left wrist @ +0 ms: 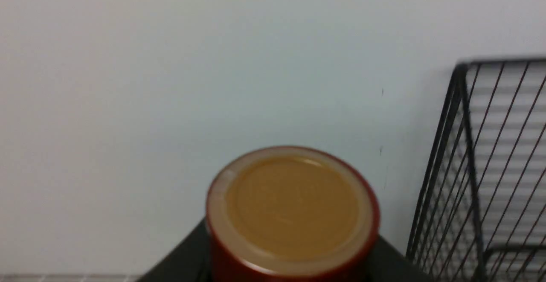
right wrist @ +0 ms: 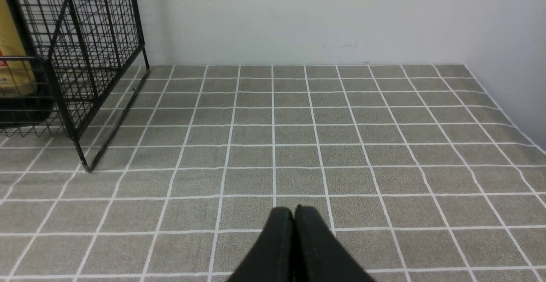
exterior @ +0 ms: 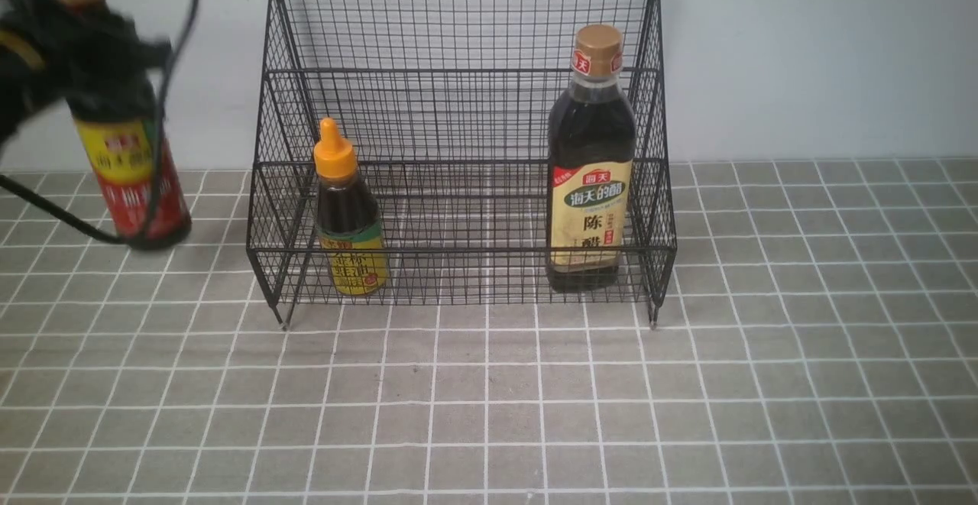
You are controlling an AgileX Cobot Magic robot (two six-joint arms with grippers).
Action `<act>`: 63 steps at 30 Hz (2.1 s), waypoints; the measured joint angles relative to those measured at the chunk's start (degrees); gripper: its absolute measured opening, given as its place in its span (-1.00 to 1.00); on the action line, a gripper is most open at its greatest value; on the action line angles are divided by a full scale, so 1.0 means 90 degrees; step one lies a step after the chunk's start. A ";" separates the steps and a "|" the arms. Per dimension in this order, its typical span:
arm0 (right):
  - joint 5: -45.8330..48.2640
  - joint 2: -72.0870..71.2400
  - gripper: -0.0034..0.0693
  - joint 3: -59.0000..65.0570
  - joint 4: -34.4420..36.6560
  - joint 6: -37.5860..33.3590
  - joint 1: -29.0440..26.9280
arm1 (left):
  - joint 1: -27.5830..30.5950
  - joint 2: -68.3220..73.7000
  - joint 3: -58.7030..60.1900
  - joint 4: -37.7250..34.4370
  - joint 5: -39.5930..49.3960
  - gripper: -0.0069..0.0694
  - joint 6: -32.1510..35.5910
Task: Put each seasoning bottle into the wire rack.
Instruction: Use the left arm to put the condiment bottle back on the shelf
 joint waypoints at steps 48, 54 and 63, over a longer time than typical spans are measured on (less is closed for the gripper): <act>0.0000 0.0000 -0.94 0.0000 0.0000 0.0000 0.0000 | -0.1607 0.1419 -0.0963 0.2337 -0.1425 -0.14 -0.2694; 0.0000 0.0000 -0.94 0.0000 0.0000 0.0000 0.0000 | -0.1607 0.1535 -0.0937 0.2743 -0.1149 -0.14 -0.2915; 0.0000 0.0000 -0.94 0.0000 0.0000 0.0000 0.0000 | -0.1608 0.1642 -0.0963 0.2821 -0.0470 -0.14 -0.3411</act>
